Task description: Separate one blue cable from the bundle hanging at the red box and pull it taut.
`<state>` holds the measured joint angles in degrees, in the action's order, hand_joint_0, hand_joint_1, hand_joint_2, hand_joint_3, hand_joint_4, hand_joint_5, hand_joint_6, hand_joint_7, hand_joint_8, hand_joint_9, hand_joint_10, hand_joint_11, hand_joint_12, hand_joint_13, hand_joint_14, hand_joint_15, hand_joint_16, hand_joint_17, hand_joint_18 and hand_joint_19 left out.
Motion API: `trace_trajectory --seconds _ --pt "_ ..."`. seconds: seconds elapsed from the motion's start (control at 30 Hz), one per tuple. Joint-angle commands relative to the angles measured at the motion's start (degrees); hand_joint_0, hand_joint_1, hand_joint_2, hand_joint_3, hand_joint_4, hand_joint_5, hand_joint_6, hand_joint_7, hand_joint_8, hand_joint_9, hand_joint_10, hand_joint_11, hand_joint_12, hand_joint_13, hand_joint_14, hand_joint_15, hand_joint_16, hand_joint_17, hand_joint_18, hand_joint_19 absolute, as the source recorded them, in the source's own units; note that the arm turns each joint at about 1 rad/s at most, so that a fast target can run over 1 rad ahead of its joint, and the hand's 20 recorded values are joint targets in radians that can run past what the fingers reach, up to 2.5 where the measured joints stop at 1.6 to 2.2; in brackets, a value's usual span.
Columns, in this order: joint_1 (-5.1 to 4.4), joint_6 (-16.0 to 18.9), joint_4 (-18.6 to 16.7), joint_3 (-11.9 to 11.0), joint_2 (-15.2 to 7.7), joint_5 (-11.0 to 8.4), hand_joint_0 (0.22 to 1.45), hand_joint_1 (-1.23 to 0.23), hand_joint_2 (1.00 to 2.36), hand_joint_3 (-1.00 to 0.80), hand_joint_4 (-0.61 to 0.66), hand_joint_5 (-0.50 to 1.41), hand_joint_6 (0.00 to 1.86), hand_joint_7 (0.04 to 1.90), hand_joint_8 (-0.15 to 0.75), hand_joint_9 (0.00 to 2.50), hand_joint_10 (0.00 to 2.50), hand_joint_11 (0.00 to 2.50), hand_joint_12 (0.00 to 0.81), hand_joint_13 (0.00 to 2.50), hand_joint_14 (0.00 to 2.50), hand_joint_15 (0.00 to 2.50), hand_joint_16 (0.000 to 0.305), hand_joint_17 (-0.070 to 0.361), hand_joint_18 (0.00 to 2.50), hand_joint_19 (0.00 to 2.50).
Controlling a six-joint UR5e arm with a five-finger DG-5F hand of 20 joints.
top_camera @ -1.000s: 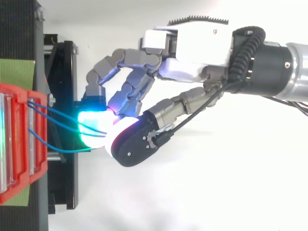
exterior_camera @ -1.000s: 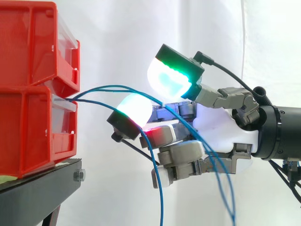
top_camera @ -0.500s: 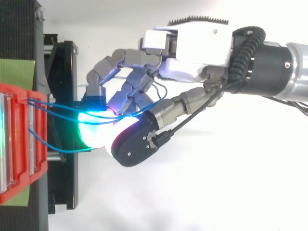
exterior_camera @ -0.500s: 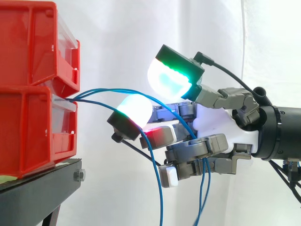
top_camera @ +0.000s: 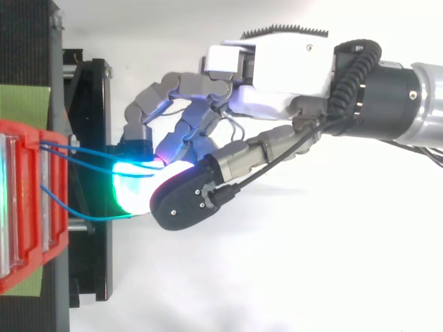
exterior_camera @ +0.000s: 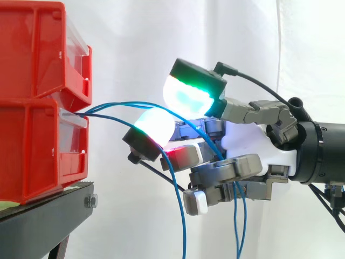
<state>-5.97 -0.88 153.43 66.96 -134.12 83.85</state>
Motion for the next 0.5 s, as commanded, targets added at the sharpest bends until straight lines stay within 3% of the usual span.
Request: trace_trajectory --seconds 0.0,0.07,0.33,0.43,0.47 --pt "0.00 0.1 0.0 0.0 0.0 0.00 0.65 -0.74 1.02 -0.29 0.16 -0.22 0.87 0.90 0.348 0.90 0.03 1.42 0.369 0.98 0.98 1.32 0.050 0.114 0.81 0.85" --pt "0.00 0.1 0.0 0.0 0.0 0.00 0.61 -0.75 1.00 -0.46 0.16 -0.22 0.87 0.88 0.349 0.89 0.02 1.42 0.369 1.00 0.79 1.36 0.051 0.114 0.79 0.83" --pt "0.26 0.1 -0.1 0.0 0.0 0.00 0.58 -0.48 1.00 -0.50 0.15 -0.20 0.85 0.92 0.353 0.95 0.00 1.39 0.373 1.03 0.65 1.35 0.051 0.115 0.77 0.82" --pt "0.35 0.1 0.0 0.0 0.0 0.00 0.62 -0.53 1.01 -0.36 0.13 -0.20 0.87 0.93 0.354 0.96 0.00 1.40 0.358 1.04 0.62 1.36 0.050 0.113 0.76 0.82" --pt "0.44 0.1 0.0 0.0 0.0 0.00 0.62 -0.60 1.02 -0.26 0.14 -0.20 0.88 0.98 0.353 0.96 0.00 1.40 0.372 1.04 0.62 1.37 0.050 0.113 0.76 0.82"
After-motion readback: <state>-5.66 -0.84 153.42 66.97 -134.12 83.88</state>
